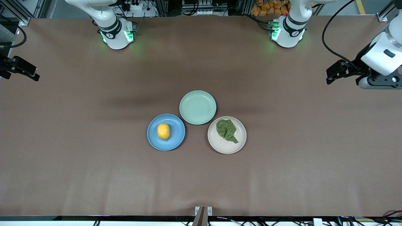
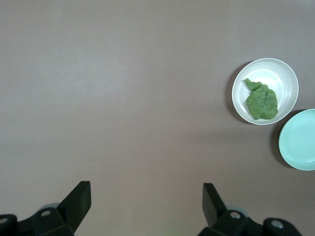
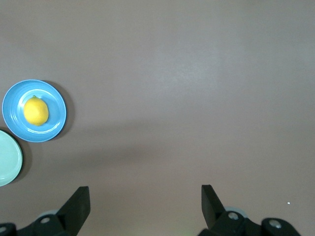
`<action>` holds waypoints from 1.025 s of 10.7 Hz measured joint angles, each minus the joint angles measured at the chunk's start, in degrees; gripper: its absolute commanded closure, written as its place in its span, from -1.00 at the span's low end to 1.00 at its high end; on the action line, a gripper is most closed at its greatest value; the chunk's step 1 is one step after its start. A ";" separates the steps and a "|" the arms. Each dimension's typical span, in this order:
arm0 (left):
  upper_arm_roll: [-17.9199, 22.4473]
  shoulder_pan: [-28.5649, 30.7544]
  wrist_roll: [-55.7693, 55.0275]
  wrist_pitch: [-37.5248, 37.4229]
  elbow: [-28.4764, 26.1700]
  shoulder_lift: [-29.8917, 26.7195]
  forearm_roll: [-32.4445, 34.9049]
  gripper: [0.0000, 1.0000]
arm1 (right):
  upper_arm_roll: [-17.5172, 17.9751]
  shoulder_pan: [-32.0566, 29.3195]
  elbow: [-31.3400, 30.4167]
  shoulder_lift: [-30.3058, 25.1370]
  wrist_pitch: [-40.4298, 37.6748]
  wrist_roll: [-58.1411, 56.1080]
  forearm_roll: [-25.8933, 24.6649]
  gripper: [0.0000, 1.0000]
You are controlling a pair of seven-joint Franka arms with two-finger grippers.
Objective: Pick lemon and lettuce from blue and beige plates
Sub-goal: 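Move both grippers out from the rest pose toward the plates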
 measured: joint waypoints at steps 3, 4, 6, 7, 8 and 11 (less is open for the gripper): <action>-0.28 -1.86 0.00 0.48 0.01 1.73 0.00 -1.00 | -0.04 0.27 0.00 0.82 0.00 0.03 2.87 -1.00; -0.28 -1.96 0.00 0.78 0.01 2.39 0.00 -1.00 | -0.03 0.34 0.00 1.28 0.00 0.02 3.30 -1.00; -0.26 -1.95 0.00 1.87 -0.02 4.27 -0.02 -1.00 | 0.02 1.09 -0.02 2.76 -0.02 0.02 3.70 -1.00; -0.30 -2.13 0.00 3.30 -0.03 5.56 -0.20 -1.00 | 0.05 1.77 -0.02 4.06 -0.01 0.02 3.75 -1.00; -0.32 -2.69 0.00 4.22 -0.03 6.80 -0.26 -1.00 | 0.07 2.44 -0.02 5.44 0.08 0.02 3.94 -1.00; -0.40 -4.98 -2.60 7.67 -0.08 10.48 -0.32 -1.00 | 0.13 4.00 0.01 9.96 0.54 0.02 5.04 -1.00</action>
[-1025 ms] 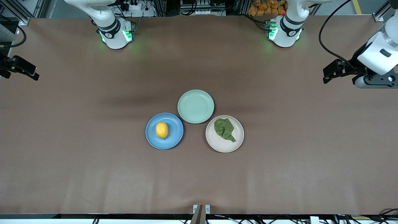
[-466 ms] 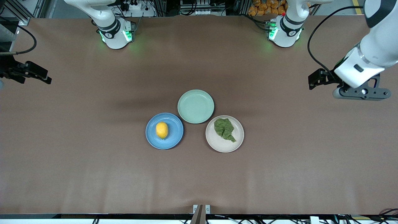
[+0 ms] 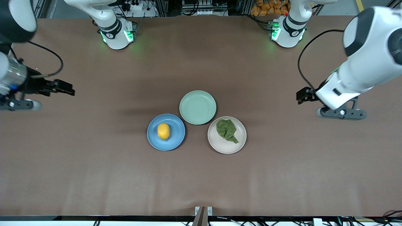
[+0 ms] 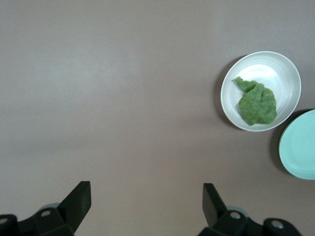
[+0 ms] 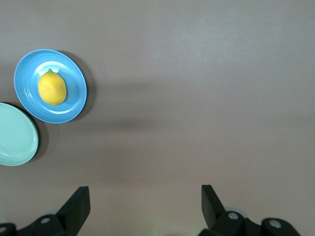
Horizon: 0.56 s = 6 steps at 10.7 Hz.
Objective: Pick lemon and lettuce from blue and beige plates
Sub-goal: 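Lower the right gripper to the lemon while the left gripper reaches the lettuce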
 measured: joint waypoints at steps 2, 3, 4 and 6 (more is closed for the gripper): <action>-0.10 -3.05 -5.24 2.66 -0.03 2.75 -0.01 -1.00 | 0.01 0.65 0.04 2.15 0.08 -0.03 0.28 -1.00; -0.13 -4.44 -7.55 3.74 -0.02 4.03 -0.01 -1.00 | 0.02 1.13 0.05 2.78 0.10 -0.03 0.60 -1.00; -0.14 -5.48 -9.78 5.18 -0.02 5.30 -0.01 -1.00 | 0.03 1.60 0.07 3.28 0.11 -0.03 1.25 -1.00; -0.14 -6.93 -13.71 9.03 -0.03 8.01 -0.01 -1.00 | 0.06 2.57 0.07 4.35 1.78 -0.03 3.20 -1.00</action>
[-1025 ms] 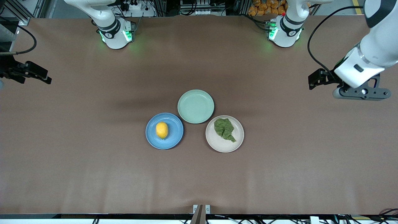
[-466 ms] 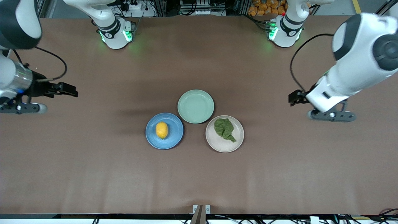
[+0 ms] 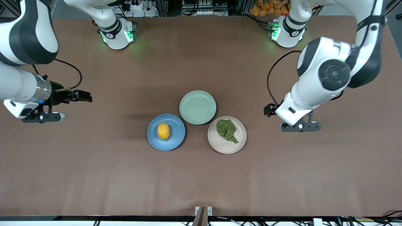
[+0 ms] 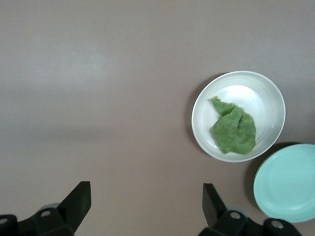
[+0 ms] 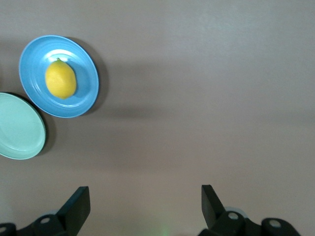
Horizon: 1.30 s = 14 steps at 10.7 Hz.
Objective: Pick lemon and lettuce from blue and beige plates
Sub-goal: 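Lower the right gripper to the lemon while the left gripper reaches the lettuce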
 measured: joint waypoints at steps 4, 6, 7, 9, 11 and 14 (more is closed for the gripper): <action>0.00 -1.39 -4.15 6.76 0.00 5.02 0.00 -1.00 | 0.08 3.77 0.01 3.40 5.02 0.09 1.00 -1.00; -0.04 -2.06 -5.30 10.67 0.01 7.83 0.00 -1.00 | 0.09 5.39 -0.02 5.94 8.19 0.27 1.46 -1.00; -0.05 -2.78 -6.23 12.32 0.02 9.13 0.00 -1.00 | 0.09 6.00 -0.02 7.39 9.99 0.34 2.20 -1.00; -0.06 -3.93 -7.67 15.57 0.04 11.30 0.00 -1.00 | 0.12 8.04 -0.04 10.40 14.55 2.58 2.66 -1.00; -0.05 -4.13 -7.81 18.05 0.07 12.81 0.00 -1.00 | 0.13 10.78 -0.06 13.66 19.49 6.13 4.10 -1.00; -0.04 -5.80 -9.62 22.96 0.05 15.78 0.00 -1.00 | 0.11 13.56 -0.09 17.80 25.35 9.50 6.57 -1.00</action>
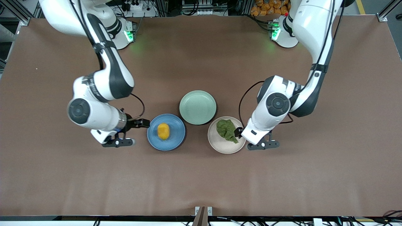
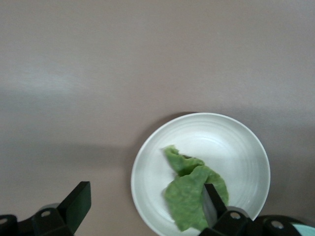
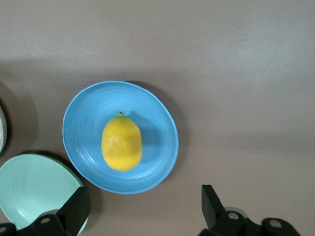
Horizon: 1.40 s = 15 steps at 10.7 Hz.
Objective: Pick lemon and lettuce from blue and beige plates
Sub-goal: 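Lower the right gripper to the lemon while the left gripper reaches the lettuce, then close the right gripper on the lemon while the left gripper grips the lettuce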
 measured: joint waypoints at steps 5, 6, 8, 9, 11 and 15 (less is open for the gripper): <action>-0.03 -2.81 -1.16 5.33 0.06 4.70 0.00 -1.00 | 0.00 3.46 -0.58 5.43 8.03 2.32 0.20 -1.00; -0.03 -3.42 -1.19 5.74 0.06 5.32 0.00 -1.00 | -0.01 3.79 -1.42 5.93 10.09 2.36 0.20 -1.00; -0.02 -4.63 -1.19 7.76 0.05 6.86 0.00 -1.00 | -0.01 4.59 -3.06 6.84 13.40 2.36 0.20 -1.00; -0.02 -5.09 -1.19 8.75 0.05 7.60 0.00 -1.00 | -0.01 4.86 -3.40 7.30 14.28 2.36 0.20 -1.00; -0.01 -5.93 -1.19 9.41 0.06 8.86 0.00 -1.00 | -0.01 5.40 -4.11 7.61 15.47 2.36 0.20 -1.00; -0.01 -6.95 -1.94 10.25 0.06 10.41 0.00 1.00 | -0.01 6.69 -6.42 8.58 20.18 2.36 0.20 -1.00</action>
